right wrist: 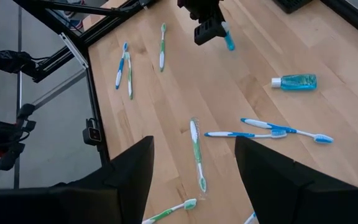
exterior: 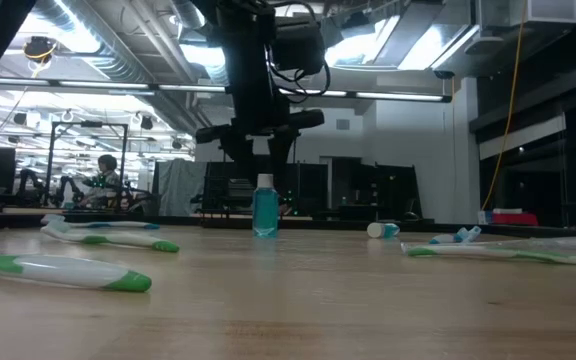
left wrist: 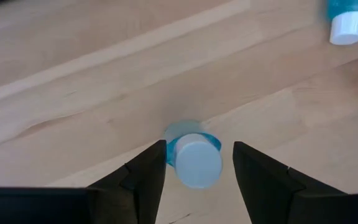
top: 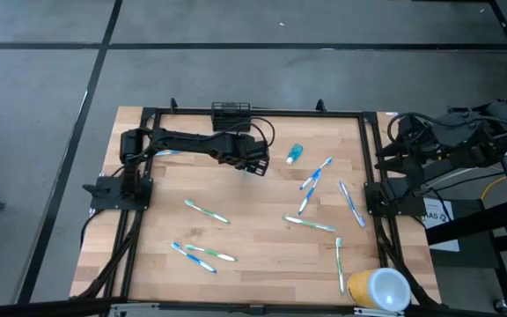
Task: Pick & Place toothbrushing station
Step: Put the blue mouthwash bottle into the black wire organizer
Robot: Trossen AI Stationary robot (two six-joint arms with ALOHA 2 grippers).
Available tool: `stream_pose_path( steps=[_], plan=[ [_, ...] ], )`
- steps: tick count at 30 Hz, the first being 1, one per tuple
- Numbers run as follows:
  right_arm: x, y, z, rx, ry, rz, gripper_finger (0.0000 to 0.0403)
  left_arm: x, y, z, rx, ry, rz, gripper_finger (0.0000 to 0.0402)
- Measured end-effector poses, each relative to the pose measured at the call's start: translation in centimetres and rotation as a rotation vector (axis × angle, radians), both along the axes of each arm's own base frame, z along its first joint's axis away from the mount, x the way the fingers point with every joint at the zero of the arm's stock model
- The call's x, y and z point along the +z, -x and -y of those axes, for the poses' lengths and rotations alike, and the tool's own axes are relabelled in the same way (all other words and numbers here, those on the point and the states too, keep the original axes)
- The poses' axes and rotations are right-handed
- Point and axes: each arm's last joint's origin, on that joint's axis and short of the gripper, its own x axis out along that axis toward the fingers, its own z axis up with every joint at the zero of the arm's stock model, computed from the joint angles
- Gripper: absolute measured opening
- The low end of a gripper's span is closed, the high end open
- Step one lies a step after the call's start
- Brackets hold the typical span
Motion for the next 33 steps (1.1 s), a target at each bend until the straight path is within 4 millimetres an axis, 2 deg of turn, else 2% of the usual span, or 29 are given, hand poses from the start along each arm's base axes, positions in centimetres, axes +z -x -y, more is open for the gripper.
stream_pose_path(
  steps=[11,22,28,33],
  plan=[
    [0.0,0.0,0.0,-0.002,-0.002,0.0,0.0228,0.0,0.0,0.0,0.006,0.0,-0.001,0.0094],
    [0.0,0.0,0.0,-0.01,-0.01,-0.001,0.0228,0.1,0.1,-0.1,0.033,-0.037,-0.002,0.0092],
    [0.0,0.0,0.0,-0.008,-0.003,0.0,0.0228,2.2,1.2,-0.4,0.099,-0.125,0.022,0.0092],
    [0.0,0.0,0.0,-0.008,0.008,0.005,0.0228,5.3,3.2,-1.4,0.176,-0.223,0.051,0.0092]
  ],
)
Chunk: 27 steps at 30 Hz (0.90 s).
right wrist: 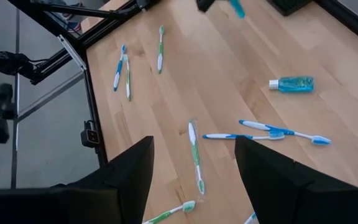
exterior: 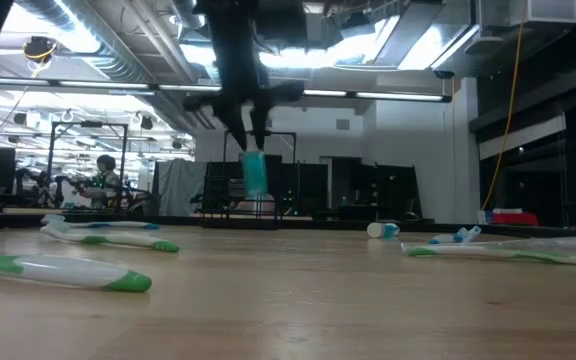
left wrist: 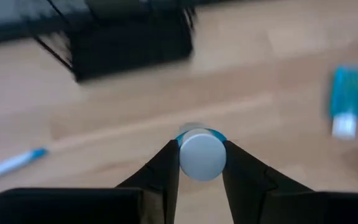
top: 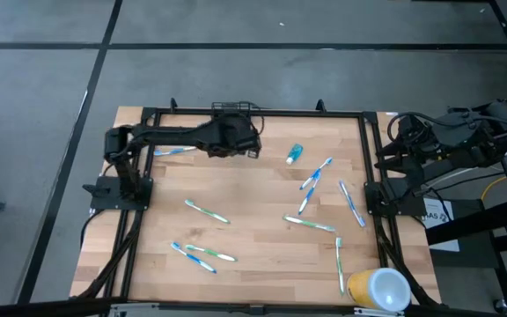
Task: Pick & Place toothbrushing station
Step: Put the blue mouthwash bottle into the black wire organizer
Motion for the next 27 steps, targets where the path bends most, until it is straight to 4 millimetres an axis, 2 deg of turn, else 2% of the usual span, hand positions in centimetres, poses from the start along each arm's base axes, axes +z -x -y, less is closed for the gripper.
stream_pose_path(
  steps=[6,12,18,22,27],
  plan=[
    [0.1,-0.1,0.0,-0.01,0.006,0.011,0.0228,3.9,2.9,-2.1,0.082,-0.12,0.06,0.0092],
    [0.1,-0.1,0.0,-0.023,0.003,0.023,0.0228,6.0,5.1,-5.3,0.089,-0.148,0.086,0.0092],
    [0.3,-0.2,0.1,-0.046,0.002,0.041,0.0228,6.0,5.4,-8.2,-0.033,-0.146,0.071,0.0092],
    [0.3,-0.3,0.0,-0.061,-0.018,0.049,0.0228,5.3,5.9,-9.2,-0.025,-0.136,-0.003,0.0092],
    [0.3,-0.3,0.1,-0.077,-0.024,0.051,0.0228,5.1,6.3,-10.3,0.003,-0.143,-0.007,0.0092]
  ],
)
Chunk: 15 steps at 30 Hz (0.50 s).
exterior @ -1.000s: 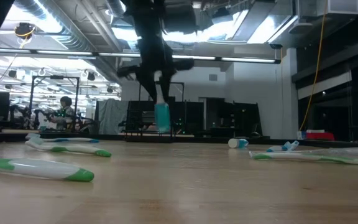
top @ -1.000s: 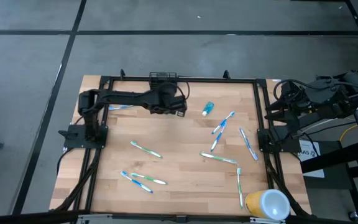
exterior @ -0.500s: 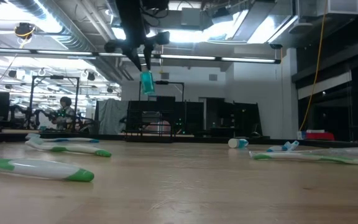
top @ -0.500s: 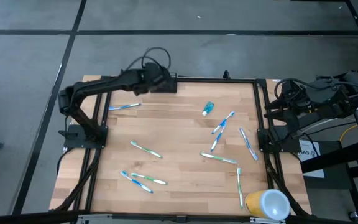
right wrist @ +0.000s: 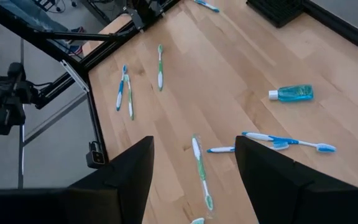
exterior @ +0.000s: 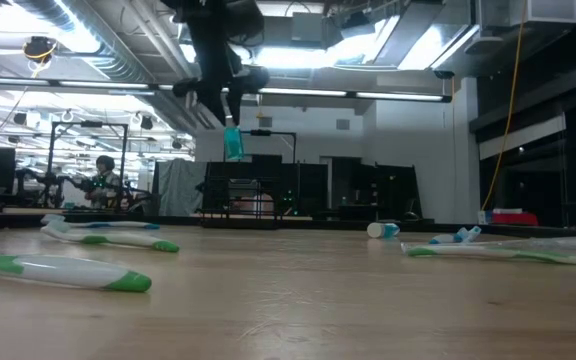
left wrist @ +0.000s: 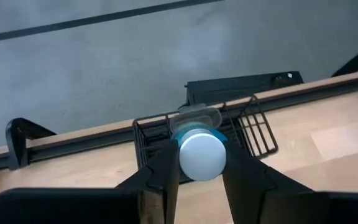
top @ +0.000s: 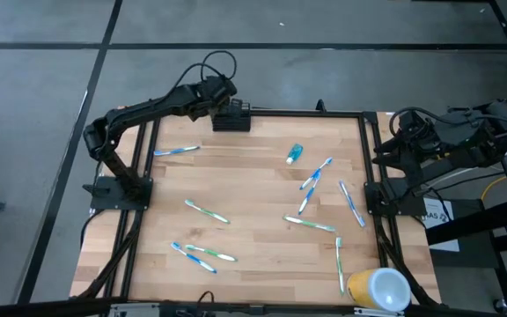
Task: Pick & Place toothbrushing station
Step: Put the blue mouthwash bottle into the black wire organizer
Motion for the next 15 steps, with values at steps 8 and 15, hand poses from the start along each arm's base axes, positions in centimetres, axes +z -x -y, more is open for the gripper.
stream_pose_path(
  steps=[8,15],
  plan=[
    [0.0,0.0,0.0,-0.02,0.003,0.005,0.0228,-1.4,-0.9,-1.1,0.015,0.016,0.02,0.0092],
    [0.0,0.0,0.0,-0.024,-0.003,0.005,0.0228,-1.9,-1.4,-1.6,0.023,0.002,0.035,0.0092]
  ],
)
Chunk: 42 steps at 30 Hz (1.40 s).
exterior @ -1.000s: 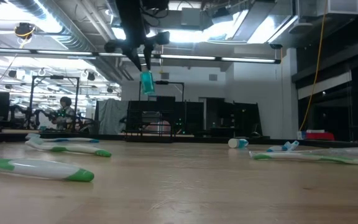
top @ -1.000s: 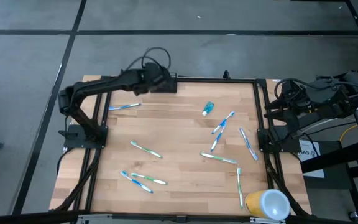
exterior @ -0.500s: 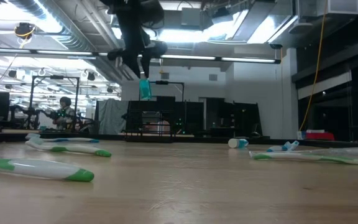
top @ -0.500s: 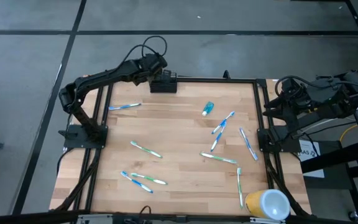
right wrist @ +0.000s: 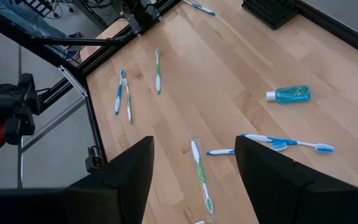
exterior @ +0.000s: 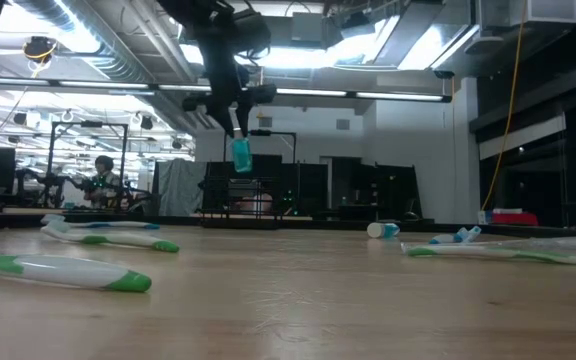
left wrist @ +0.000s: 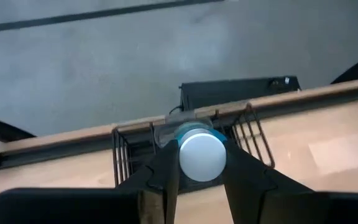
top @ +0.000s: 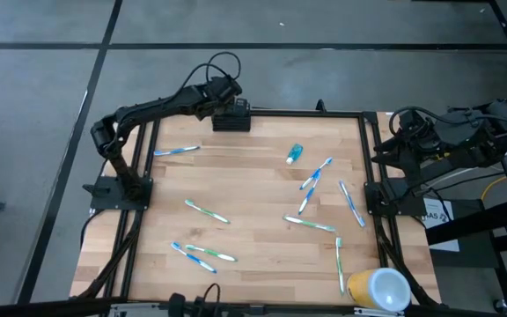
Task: Pick & Place toothbrushing station
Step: Put the blue mouthwash bottle into the black wire organizer
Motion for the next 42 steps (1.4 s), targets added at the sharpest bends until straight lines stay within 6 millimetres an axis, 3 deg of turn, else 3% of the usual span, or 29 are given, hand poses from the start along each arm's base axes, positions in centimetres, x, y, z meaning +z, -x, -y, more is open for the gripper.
stream_pose_path(
  steps=[19,28,42],
  plan=[
    [0.0,0.0,0.0,0.017,0.017,-0.001,0.0228,0.0,0.5,-0.8,0.009,0.014,0.013,0.0092],
    [0.5,0.4,0.1,0.017,0.01,0.022,0.0228,-1.7,-0.4,-1.3,0.001,0.041,-0.017,0.0092],
    [1.2,1.0,0.4,0.013,0.013,0.053,0.0228,-2.4,-0.5,-1.9,0.022,0.036,-0.037,0.0092]
  ],
)
